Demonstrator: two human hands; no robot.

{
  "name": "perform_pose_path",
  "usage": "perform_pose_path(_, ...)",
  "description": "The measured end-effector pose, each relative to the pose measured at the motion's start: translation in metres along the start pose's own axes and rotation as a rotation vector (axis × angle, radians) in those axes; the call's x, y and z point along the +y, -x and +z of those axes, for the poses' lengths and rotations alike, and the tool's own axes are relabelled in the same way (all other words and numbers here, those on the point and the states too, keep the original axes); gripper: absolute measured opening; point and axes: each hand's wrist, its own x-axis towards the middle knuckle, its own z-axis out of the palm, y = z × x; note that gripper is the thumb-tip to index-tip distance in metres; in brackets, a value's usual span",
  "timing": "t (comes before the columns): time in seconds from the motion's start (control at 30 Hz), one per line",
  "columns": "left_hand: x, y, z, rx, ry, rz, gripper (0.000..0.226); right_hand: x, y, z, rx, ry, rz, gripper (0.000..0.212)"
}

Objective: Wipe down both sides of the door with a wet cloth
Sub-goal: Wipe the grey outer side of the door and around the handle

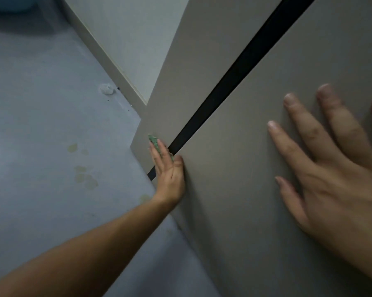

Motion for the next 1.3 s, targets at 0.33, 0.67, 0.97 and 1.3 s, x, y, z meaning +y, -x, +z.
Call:
perform_pose_path(0.33,0.073,0.126,0.054,-0.115,-0.146,0.555,0.074,0.010,0.065,-0.020,0.034,0.056,0.039,0.072)
perform_pose_path(0.67,0.163,0.044,0.019,0.037,-0.110,0.475,0.071,0.013,0.104,-0.030,0.026,0.077,0.091,0.069)
perform_pose_path(0.97,0.171,0.072,0.026,-0.032,-0.311,0.733,0.068,0.027,0.118,-0.038,0.076,0.125,0.132,0.068)
perform_pose_path(1.3,0.273,0.070,0.045,-0.007,-0.309,1.231,0.063,0.031,0.126,-0.039,0.011,0.174,0.062,0.071)
